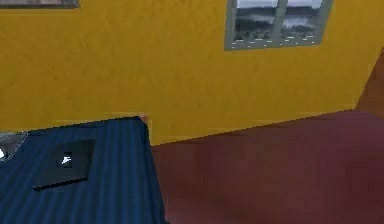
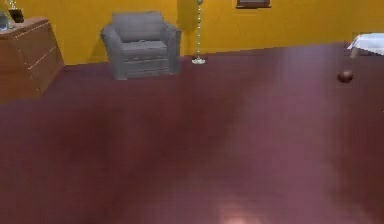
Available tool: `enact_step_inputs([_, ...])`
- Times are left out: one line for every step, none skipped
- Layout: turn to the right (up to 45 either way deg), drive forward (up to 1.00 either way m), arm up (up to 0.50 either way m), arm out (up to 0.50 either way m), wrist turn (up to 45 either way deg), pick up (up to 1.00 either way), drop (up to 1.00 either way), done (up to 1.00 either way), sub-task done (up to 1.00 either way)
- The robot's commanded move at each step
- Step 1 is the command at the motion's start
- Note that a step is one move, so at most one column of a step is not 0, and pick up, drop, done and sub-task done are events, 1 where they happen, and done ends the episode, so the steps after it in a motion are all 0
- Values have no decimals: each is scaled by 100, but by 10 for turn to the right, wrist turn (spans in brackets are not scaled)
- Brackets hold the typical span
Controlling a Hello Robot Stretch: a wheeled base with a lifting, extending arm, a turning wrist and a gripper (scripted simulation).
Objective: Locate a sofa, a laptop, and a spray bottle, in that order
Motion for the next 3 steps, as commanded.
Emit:
enact_step_inputs([-360,0,0,0,0,0,0,0,0])
enact_step_inputs([0,0,0,0,0,0,0,0,100])
enact_step_inputs([-450,0,0,0,0,0,0,0,0])
